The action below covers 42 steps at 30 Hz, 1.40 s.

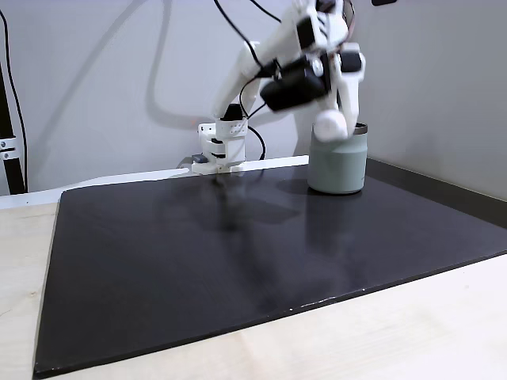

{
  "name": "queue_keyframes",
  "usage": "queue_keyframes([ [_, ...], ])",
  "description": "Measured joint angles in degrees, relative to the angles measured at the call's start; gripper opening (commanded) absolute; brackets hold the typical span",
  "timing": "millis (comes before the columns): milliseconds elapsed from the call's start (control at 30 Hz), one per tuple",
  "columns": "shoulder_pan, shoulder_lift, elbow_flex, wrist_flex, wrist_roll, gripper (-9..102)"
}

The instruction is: Grasp a gauze and put it in the cup.

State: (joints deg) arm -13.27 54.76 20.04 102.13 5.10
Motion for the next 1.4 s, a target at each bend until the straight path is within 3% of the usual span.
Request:
queue_keyframes([
  [333,-9.05,18.28,15.91,0.44,-3.25,0],
  [767,-21.27,26.02,33.49,0.79,-10.11,0],
  [1133,-26.19,28.04,40.43,1.05,-13.1,1],
  [1267,-25.84,28.04,40.52,1.05,-13.1,23],
  [1400,-26.37,28.04,40.52,1.05,-13.1,33],
])
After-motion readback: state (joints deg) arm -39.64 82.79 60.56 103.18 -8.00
